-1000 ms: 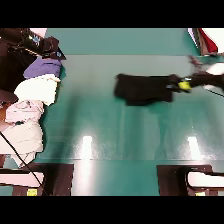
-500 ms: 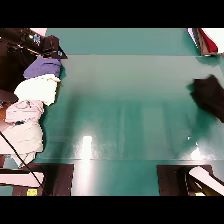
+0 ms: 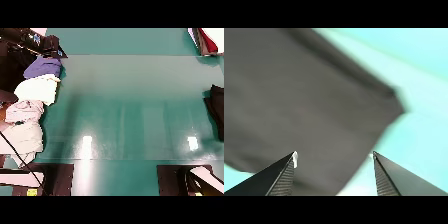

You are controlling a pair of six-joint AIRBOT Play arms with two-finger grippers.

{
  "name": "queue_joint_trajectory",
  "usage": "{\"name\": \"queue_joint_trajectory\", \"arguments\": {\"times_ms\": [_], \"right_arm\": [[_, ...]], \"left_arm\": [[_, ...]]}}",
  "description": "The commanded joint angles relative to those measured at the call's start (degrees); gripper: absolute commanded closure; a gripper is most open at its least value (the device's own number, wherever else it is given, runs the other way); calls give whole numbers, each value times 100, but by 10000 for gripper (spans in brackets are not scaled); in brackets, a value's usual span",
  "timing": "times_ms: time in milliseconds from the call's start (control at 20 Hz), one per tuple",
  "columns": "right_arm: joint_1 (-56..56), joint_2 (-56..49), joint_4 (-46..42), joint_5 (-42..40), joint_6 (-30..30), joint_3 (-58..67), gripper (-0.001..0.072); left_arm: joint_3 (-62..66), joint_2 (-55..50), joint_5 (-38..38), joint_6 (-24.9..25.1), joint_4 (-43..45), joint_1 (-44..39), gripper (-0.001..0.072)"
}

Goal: Fold the shirts.

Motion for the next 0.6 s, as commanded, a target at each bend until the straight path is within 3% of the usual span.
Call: {"name": "queue_joint_trajectory", "arguments": {"times_ms": [0,200,350,400,500,550], "right_arm": [[28,17,-457,566,15,730,155],[1137,22,1943,1036,9,1067,158],[2610,26,2409,1189,9,1088,162],[3128,26,2406,1198,7,1088,206],[4022,26,2398,1165,4,1088,559],[4378,26,2402,1119,-31,1088,693]], "left_arm": [[0,-2,-20,42,-2,0,686],[0,-2,201,39,-2,2,685],[0,0,299,39,-2,2,685],[0,0,367,37,-2,2,685],[0,0,483,37,-2,2,685],[2,0,538,39,-2,2,685]]}}
